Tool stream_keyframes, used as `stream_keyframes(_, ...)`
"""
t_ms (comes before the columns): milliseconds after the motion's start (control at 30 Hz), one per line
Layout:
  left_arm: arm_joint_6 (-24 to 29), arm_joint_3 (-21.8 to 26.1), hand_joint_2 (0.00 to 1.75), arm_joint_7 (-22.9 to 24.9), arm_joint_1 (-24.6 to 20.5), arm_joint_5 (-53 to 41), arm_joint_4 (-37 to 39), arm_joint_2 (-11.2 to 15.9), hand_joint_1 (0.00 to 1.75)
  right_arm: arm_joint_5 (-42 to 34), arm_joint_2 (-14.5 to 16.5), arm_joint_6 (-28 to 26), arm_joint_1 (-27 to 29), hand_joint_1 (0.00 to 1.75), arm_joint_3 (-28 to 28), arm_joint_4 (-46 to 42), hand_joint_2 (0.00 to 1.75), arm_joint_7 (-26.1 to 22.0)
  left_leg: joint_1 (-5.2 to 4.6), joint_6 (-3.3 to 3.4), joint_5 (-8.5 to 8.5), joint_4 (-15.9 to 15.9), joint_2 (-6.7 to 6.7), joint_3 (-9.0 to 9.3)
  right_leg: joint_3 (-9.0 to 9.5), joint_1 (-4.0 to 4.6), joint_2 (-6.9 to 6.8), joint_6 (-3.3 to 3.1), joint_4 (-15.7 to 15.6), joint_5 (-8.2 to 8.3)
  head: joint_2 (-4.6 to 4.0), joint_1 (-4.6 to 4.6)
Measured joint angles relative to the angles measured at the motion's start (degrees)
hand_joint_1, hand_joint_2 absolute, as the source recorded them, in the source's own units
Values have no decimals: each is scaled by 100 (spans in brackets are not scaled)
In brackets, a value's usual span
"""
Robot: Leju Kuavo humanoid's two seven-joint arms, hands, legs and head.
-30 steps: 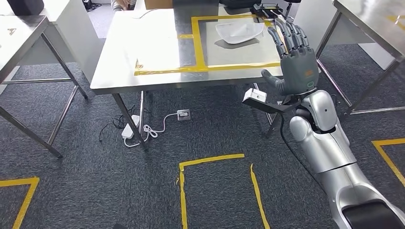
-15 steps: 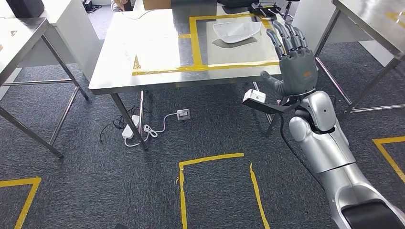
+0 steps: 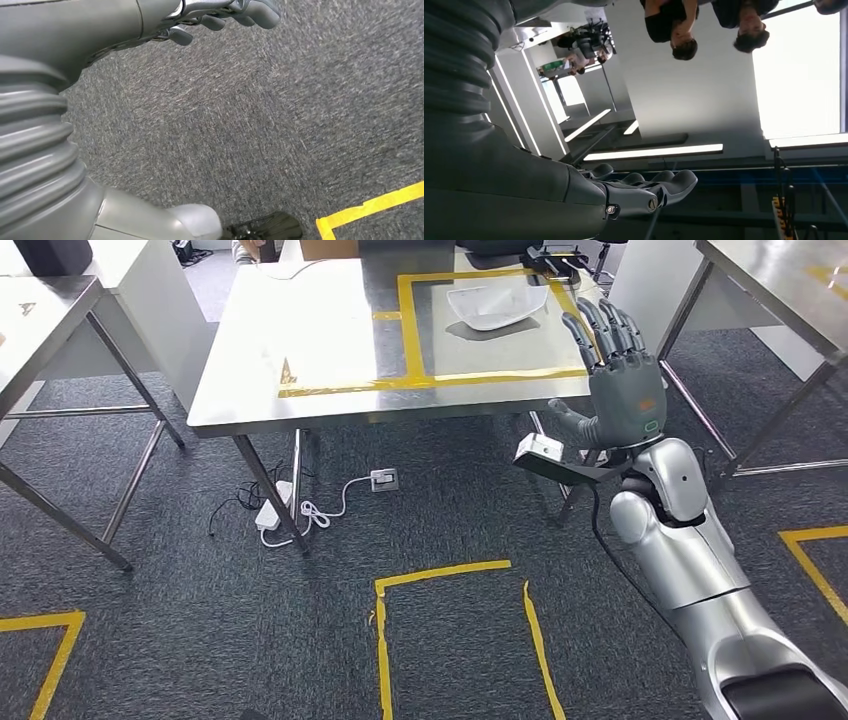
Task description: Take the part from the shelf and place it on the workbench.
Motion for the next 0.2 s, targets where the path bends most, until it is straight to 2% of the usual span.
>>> stream_keyframes(200,-6,-1,175,5,-2,0,0,1,0,-78,-33,57,29,0,0,-20,175,-41,-2,1,0,0,1,-2,-4,0,4,3,0,2,0,-2)
